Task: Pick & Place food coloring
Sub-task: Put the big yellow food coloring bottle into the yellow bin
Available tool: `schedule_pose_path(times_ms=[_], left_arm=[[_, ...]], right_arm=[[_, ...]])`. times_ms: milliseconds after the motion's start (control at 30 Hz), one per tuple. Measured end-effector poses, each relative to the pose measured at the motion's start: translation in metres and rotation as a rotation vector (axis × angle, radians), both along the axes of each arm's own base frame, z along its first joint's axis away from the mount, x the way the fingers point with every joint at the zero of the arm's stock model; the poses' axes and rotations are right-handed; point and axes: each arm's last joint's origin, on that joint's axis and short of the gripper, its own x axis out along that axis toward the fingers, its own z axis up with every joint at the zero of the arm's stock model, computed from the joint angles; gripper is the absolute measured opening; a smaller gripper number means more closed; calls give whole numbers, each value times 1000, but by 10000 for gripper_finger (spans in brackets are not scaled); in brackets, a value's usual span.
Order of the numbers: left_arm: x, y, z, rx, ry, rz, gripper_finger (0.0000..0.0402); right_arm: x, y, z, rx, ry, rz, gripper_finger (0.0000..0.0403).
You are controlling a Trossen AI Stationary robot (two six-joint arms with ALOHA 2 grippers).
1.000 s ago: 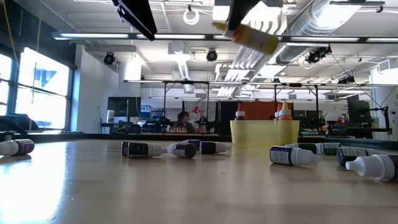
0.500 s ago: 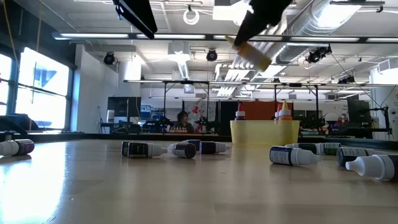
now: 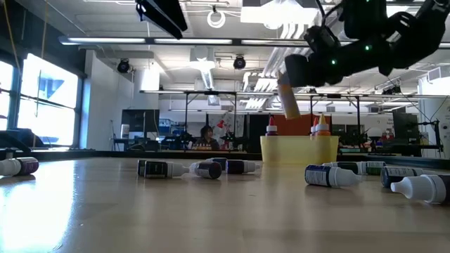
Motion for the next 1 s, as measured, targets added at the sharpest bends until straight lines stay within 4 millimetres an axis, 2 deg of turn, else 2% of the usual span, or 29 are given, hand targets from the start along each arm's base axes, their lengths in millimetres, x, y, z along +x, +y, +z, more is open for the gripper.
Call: schedule_pose_path(times_ms=[167,300,467,633,1000], left_arm=[[4,-1,3,8,-46,-16,207],[4,-1,3,9,-43,-17,207],[3,-1,3,33,-27,-44,207],[3,-1,3,35,-22,-52,207],[3,-1,3,36,-26,-49,207]], right_arm=[[7,-5,-17,-37,125,-79,119],[16,-16,-20,-53,154,-168,119],[24,-31,-32,-33,190,-196,119],[23,-38,-48,22,190,-256,119],[23,-43,-46,102,39,-241,119]])
